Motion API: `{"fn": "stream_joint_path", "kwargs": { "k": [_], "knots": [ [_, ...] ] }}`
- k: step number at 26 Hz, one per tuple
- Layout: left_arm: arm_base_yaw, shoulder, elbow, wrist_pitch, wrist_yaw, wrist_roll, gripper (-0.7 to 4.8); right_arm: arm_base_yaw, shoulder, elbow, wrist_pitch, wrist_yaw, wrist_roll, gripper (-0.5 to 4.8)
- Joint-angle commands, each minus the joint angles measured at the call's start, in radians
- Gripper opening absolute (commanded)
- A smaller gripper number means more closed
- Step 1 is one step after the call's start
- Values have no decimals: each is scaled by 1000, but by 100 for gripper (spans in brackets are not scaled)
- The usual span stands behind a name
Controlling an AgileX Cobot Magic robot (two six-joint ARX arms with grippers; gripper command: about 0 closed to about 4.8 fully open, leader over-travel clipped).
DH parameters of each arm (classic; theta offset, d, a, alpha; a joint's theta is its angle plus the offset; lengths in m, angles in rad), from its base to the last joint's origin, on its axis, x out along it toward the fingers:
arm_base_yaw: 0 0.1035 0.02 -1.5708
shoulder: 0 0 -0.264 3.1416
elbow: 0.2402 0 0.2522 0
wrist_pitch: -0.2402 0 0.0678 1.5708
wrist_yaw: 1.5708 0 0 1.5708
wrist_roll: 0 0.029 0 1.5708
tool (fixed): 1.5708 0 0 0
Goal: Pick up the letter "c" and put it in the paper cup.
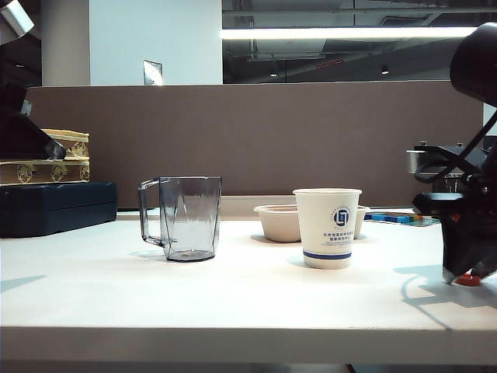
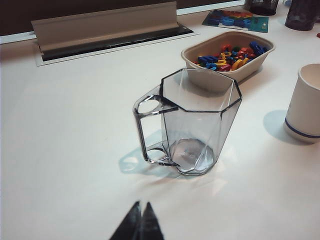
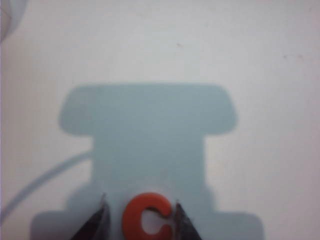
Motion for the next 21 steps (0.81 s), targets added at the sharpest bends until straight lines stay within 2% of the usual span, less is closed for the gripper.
{"fn": "stream_joint_path", "kwargs": {
  "k": [1, 5, 8, 21],
  "knots": [
    [0, -1, 5, 7, 2, 0, 3, 0, 13, -9, -153, -8, -2, 171],
    [0, -1, 5, 7, 2, 0, 3, 0, 11, -9, -139, -1, -2, 165],
    [0, -1, 5, 7, 2, 0, 3, 0, 11, -9, -138, -1, -2, 114],
    [0, -2, 5, 21, 8, -1, 3, 0, -58, 12, -124, 3, -2, 103]
  ]
}}
